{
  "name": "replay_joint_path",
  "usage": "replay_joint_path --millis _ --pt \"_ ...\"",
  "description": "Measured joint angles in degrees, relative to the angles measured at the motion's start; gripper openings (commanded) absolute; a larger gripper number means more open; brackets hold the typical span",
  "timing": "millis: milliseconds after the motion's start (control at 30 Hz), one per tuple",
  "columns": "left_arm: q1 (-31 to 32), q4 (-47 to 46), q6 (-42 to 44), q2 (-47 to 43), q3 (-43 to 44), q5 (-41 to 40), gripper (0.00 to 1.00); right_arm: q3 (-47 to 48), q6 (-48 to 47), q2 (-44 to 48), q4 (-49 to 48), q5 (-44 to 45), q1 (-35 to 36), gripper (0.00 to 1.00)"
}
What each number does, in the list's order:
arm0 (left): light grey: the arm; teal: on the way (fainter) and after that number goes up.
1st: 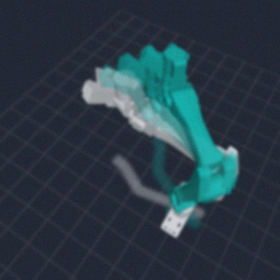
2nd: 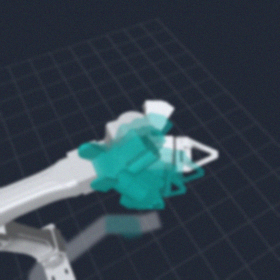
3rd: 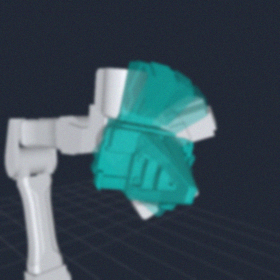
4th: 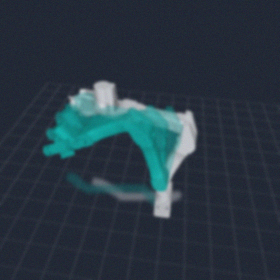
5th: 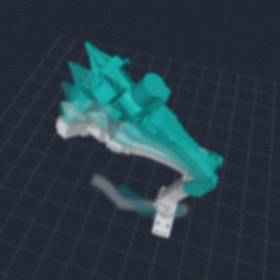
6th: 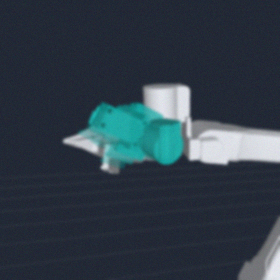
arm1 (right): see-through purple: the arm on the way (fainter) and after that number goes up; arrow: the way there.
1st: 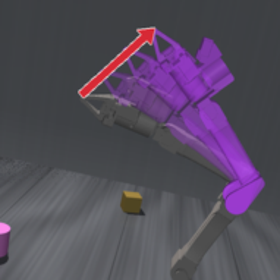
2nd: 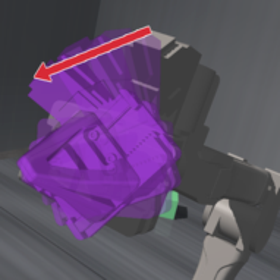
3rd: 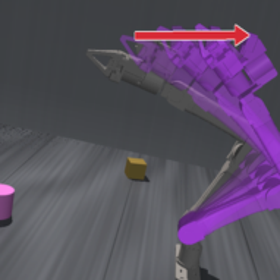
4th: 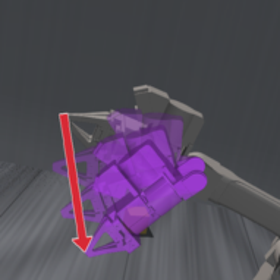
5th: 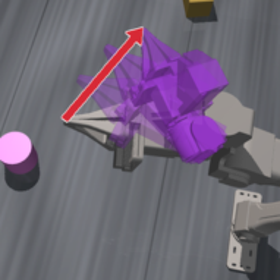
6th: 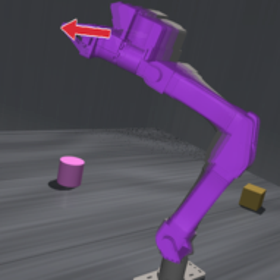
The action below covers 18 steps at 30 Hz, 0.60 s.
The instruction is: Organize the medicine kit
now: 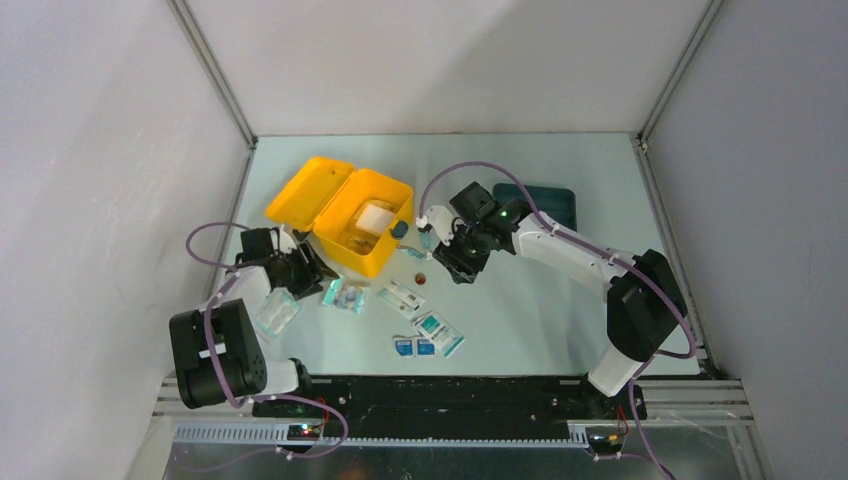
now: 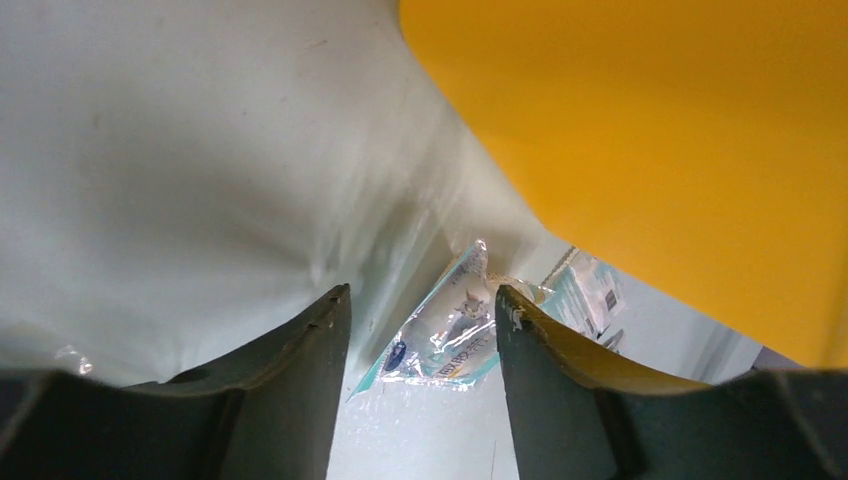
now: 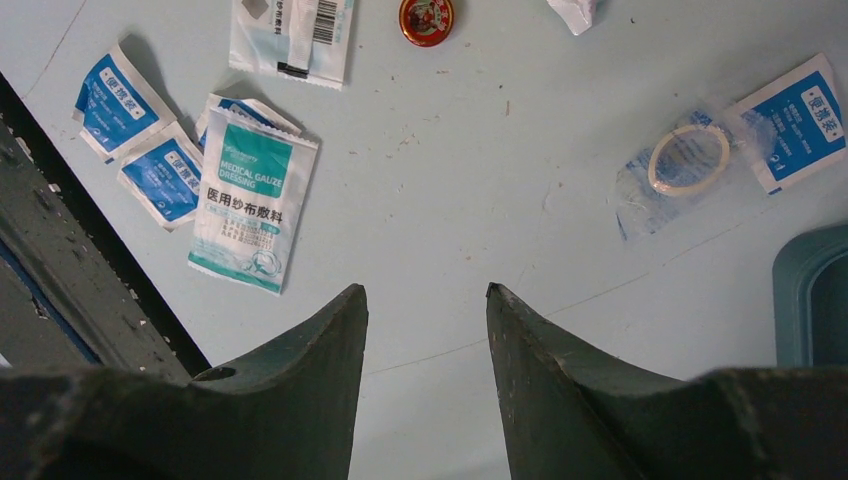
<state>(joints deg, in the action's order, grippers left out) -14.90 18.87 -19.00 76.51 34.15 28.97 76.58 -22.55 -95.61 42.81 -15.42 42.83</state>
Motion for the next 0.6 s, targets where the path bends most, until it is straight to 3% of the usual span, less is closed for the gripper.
replay_joint_path --millis 200,367,600 --pt "0.5 -1.3 0.9 2.3 -0.5 2.9 0.38 0.0 0.0 -0.3 0.1 -0.1 -0.3 0.52" --pt "0.7 -1.7 1.4 3.7 -0.5 4.4 0.29 0.0 0.0 -0.3 0.2 0.0 -0.3 0.52" --pt "0.8 -1.7 2.0 2.5 -0.7 5.4 0.04 0.0 0.0 -0.3 0.2 0.0 -0.3 0.52"
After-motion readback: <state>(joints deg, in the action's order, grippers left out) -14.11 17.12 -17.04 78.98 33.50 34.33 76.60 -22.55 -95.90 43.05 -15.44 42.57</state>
